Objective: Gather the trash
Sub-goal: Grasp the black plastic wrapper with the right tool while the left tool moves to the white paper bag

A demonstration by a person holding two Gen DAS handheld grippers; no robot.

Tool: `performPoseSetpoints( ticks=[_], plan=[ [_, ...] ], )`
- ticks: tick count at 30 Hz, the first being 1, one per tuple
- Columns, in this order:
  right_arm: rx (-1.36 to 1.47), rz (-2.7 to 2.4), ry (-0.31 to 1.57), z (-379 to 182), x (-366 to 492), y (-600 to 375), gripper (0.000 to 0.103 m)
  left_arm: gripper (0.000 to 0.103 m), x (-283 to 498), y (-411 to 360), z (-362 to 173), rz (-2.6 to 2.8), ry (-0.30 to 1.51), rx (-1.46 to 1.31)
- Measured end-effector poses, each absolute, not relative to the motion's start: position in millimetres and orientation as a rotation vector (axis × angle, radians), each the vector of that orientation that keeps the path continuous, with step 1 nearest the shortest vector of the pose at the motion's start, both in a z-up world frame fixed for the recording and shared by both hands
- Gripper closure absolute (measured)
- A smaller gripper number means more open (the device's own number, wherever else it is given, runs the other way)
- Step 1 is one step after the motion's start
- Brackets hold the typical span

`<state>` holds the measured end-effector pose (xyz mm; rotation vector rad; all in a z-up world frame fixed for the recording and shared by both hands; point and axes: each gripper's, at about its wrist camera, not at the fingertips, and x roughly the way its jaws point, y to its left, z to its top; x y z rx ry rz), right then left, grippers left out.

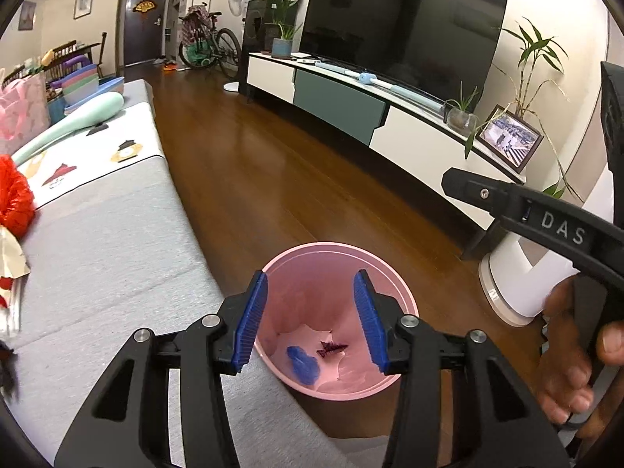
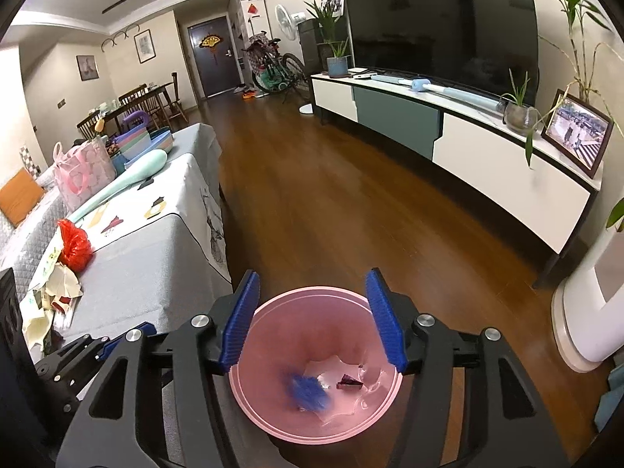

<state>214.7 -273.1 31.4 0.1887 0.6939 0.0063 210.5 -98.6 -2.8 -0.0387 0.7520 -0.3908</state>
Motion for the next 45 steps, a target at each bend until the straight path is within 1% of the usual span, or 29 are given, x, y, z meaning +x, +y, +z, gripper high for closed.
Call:
performPoseSetpoints(
  ticks=[4,12,14,18,21,22,31,36,39,45],
  plan=[
    [0.178,0.011,0.654,38.7,206.1,-266.0,0.054,0.058,201.7,-85.4,6.7,-0.387,0.723,-0.047],
    [0.152,0.019,0.541,54.8,187.1,-244.3,0.054,0.058,180.4,-46.3,32.8,-0.345,0.657,-0.062],
    [0.144,0.024,0.52,58.1,183.2,-238.0,0.057,0.058,174.7,-33.1,39.9,-0.327,0.638,-0.061],
    [0.145,0.076,0.507,65.4,176.3,-219.1,0.067,0.058,162.7,-3.0,54.2,-0.294,0.608,-0.057],
    [0.155,0.137,0.506,72.9,170.0,-197.1,0.072,0.059,152.0,29.6,65.5,-0.256,0.584,-0.048],
    [0.15,0.158,0.511,74.3,168.6,-190.2,0.076,0.059,150.0,37.6,67.2,-0.249,0.581,-0.046],
    [0.125,0.322,0.504,79.6,150.2,-113.7,0.092,0.062,129.1,150.9,82.6,-0.087,0.535,-0.044],
    [0.136,0.413,0.526,74.7,151.6,-69.1,0.094,0.062,121.1,214.5,72.3,0.024,0.535,-0.067],
    [0.12,0.472,0.551,68.7,154.3,-34.9,0.094,0.064,118.8,244.8,55.8,0.083,0.554,-0.114],
    [0.095,0.589,0.64,47.1,162.2,27.7,0.094,0.065,121.4,278.3,32.8,0.131,0.597,-0.162]
  ],
)
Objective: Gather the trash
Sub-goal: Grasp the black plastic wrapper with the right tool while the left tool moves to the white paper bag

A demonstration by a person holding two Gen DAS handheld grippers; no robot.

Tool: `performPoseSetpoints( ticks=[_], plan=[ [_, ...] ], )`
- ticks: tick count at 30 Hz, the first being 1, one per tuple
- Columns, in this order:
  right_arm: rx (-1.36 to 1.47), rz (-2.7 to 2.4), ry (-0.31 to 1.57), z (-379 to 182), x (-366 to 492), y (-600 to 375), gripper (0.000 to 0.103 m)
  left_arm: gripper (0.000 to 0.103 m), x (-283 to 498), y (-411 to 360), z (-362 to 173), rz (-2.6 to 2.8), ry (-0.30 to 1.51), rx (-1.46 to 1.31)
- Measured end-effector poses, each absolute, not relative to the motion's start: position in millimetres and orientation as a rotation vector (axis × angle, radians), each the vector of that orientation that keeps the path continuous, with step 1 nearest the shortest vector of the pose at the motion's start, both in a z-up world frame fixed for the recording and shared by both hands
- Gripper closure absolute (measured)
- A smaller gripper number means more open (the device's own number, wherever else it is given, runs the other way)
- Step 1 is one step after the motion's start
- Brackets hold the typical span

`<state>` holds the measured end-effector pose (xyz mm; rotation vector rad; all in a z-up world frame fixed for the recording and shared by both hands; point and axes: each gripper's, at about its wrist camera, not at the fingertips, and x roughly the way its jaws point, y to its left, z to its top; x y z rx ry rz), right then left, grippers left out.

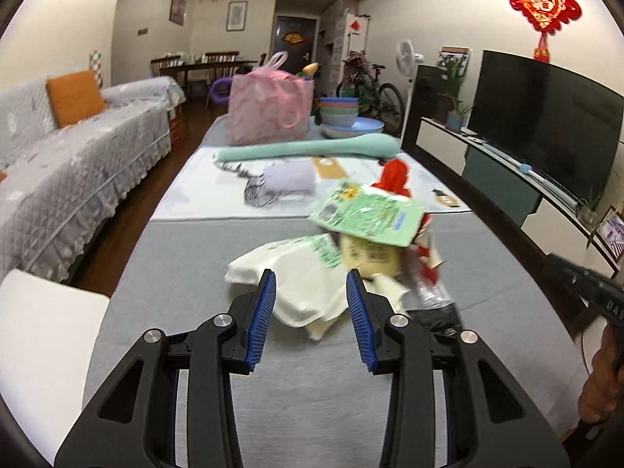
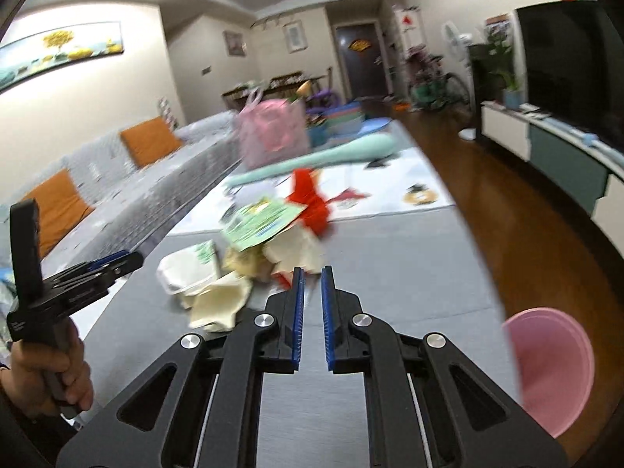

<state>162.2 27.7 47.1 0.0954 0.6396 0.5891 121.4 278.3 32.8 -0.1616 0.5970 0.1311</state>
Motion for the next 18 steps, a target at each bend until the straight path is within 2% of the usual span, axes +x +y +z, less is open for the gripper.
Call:
performPoseSetpoints(
  ticks=[9,14,18],
  plan=[
    [0.037,0.641,0.762,13.1,169.7,72.2,0.088,0.065,135.7,307.6,4.0,0.146,0.673,-0.267],
    [0.019,0.658,0.816,1.3,173.5,80.3,0.082,0.065,143.4,307.0,-3.3,0.149,0.703,-0.279],
    [-0.005,0.654,0.84,-4.8,174.7,85.3,0.081,0.065,146.4,305.3,-6.1,0.143,0.714,-0.275]
  ],
)
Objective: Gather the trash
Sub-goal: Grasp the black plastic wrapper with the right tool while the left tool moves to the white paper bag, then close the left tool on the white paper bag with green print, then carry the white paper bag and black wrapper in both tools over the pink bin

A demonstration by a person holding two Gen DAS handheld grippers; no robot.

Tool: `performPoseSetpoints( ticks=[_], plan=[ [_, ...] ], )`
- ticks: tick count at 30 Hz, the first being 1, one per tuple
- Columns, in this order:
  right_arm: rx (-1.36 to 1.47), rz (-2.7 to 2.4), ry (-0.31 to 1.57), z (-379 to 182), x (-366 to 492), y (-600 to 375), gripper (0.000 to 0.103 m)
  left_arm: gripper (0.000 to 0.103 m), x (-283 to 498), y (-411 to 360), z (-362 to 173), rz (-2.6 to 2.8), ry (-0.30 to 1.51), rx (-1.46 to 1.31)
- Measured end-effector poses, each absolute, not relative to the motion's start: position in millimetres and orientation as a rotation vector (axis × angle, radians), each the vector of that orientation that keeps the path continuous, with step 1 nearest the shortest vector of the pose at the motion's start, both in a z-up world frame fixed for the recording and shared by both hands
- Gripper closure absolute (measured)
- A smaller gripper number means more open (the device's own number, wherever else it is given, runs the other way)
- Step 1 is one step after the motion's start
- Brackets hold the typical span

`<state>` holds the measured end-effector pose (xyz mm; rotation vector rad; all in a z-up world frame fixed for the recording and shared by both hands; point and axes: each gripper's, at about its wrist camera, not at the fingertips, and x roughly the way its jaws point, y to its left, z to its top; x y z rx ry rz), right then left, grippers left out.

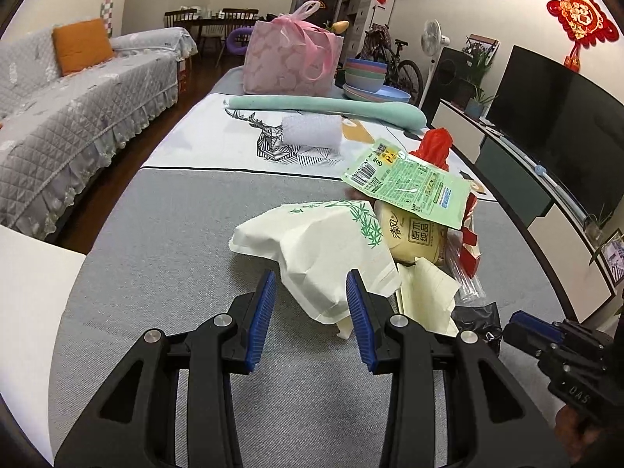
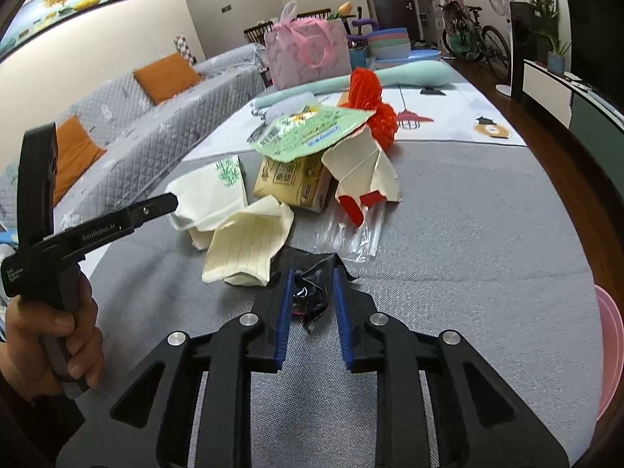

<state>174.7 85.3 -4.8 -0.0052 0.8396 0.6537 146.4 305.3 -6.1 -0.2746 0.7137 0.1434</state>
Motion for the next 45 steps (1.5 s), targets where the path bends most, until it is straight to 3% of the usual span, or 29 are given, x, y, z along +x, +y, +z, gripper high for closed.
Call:
performPoseSetpoints(
  ticks=[14,19,27,45],
  plan=[
    [-0.06,0.641,0.867,-15.6,177.2,96.7,0.079,0.065,156.3,310.9,-16.0,0.155,0.757,-0.306],
    [-0.073,0.65,0.85,-12.8,174.5,98.3,0.086,0.08,155.6,309.2,-11.3,0.145,0.739,-0.299],
    [-0.058,0.652,0.794,3.9,168.4,87.5,0.089,0.091,148.5,298.7,5.0,0.168,0.685,-0.226],
    [-0.031,0.631,0.688,35.6,148.5,52.6,0.09,0.095,120.8,273.6,42.2,0.223,0.556,-0.13]
  ],
)
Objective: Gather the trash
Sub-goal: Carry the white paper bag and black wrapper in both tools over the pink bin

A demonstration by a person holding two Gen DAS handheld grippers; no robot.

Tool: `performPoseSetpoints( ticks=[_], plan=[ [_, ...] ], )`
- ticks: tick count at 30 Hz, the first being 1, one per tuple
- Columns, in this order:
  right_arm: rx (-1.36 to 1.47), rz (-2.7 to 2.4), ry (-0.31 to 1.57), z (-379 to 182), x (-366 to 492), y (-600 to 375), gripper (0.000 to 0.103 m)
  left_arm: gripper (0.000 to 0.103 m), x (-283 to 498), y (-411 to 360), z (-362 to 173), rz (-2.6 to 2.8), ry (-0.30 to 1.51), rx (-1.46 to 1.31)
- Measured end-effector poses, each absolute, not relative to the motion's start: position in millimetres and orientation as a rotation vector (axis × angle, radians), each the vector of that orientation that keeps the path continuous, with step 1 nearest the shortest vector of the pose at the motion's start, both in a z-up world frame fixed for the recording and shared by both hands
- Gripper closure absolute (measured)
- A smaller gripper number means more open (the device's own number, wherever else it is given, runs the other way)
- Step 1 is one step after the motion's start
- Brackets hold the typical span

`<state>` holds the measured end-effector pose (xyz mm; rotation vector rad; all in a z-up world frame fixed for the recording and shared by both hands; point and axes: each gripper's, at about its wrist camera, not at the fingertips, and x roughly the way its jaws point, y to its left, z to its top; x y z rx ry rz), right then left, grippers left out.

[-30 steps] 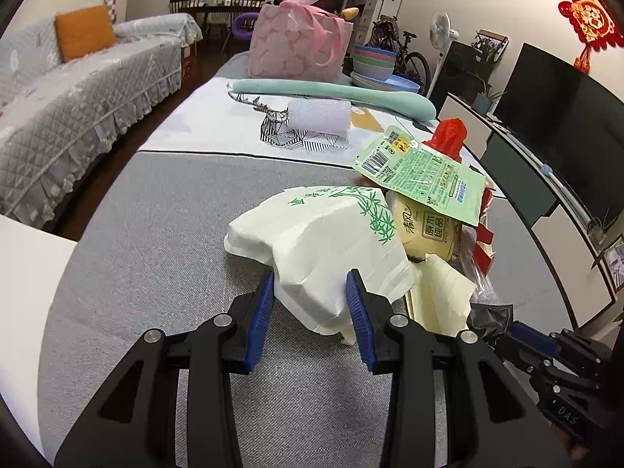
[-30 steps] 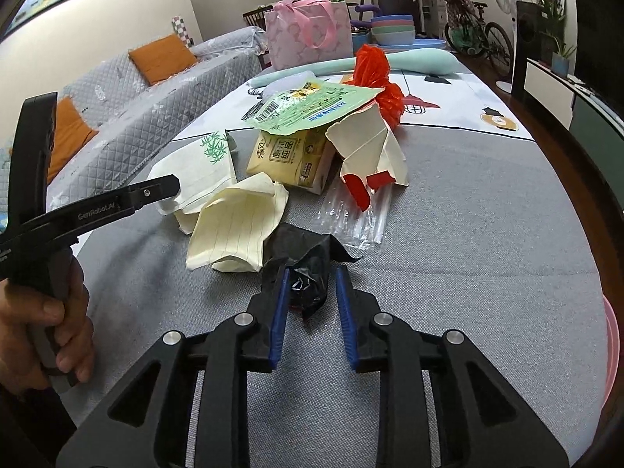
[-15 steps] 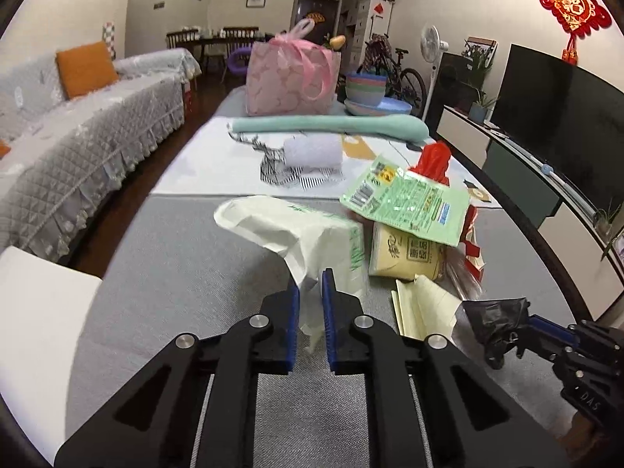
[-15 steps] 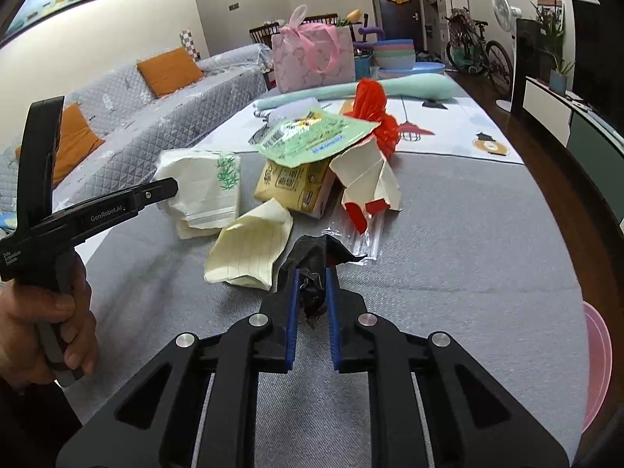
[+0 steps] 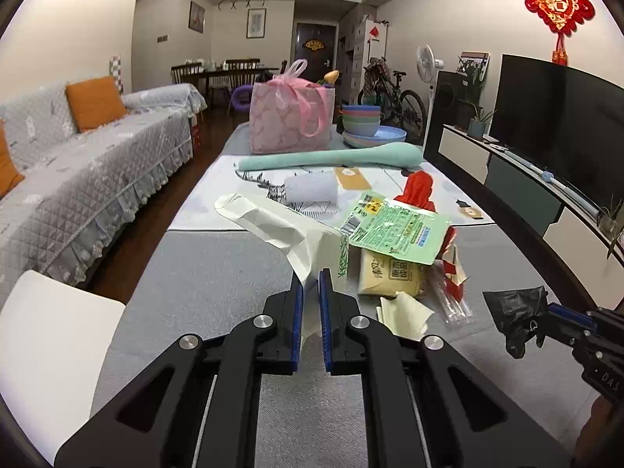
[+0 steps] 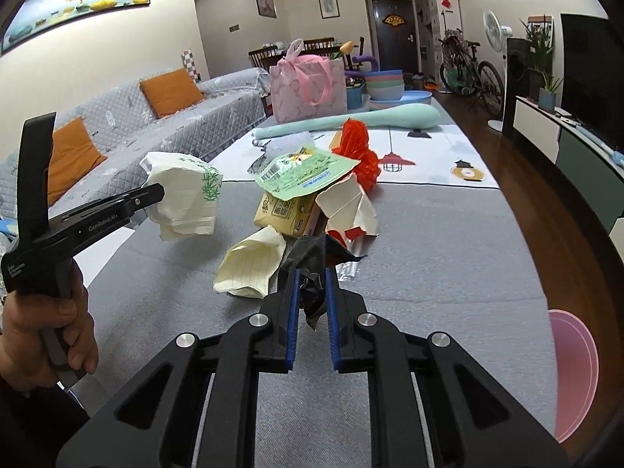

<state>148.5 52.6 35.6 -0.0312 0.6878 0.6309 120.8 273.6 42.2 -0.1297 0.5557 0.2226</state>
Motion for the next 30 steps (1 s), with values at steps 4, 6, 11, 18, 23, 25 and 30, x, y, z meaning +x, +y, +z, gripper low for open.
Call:
performPoseSetpoints(
  ticks=[4,6,11,18,23,25,30],
  plan=[
    [-0.031,0.62,0.665,40.9,146.0,45.4,0.09,0.095,114.7,265.8,47.6,0.213,0.537,-0.115],
    [-0.03,0.614,0.654,44.1,144.8,41.2,0.09,0.095,111.4,261.3,50.0,0.207,0.528,-0.109],
    [-0.026,0.589,0.635,49.1,142.8,31.2,0.09,0.095,106.3,252.1,56.0,0.184,0.501,-0.095],
    [-0.02,0.55,0.61,55.3,141.1,15.1,0.09,0.095,97.4,235.3,53.6,0.145,0.487,-0.121],
    [-0.014,0.524,0.588,61.8,138.4,0.1,0.09,0.095,88.3,214.5,53.7,0.124,0.474,-0.118],
    [-0.005,0.515,0.581,64.8,138.3,-7.1,0.09,0.095,84.8,204.7,52.8,0.116,0.47,-0.107],
    [0.01,0.486,0.563,70.6,136.1,-25.8,0.09,0.095,79.0,185.6,48.0,0.094,0.484,-0.123]
  ],
)
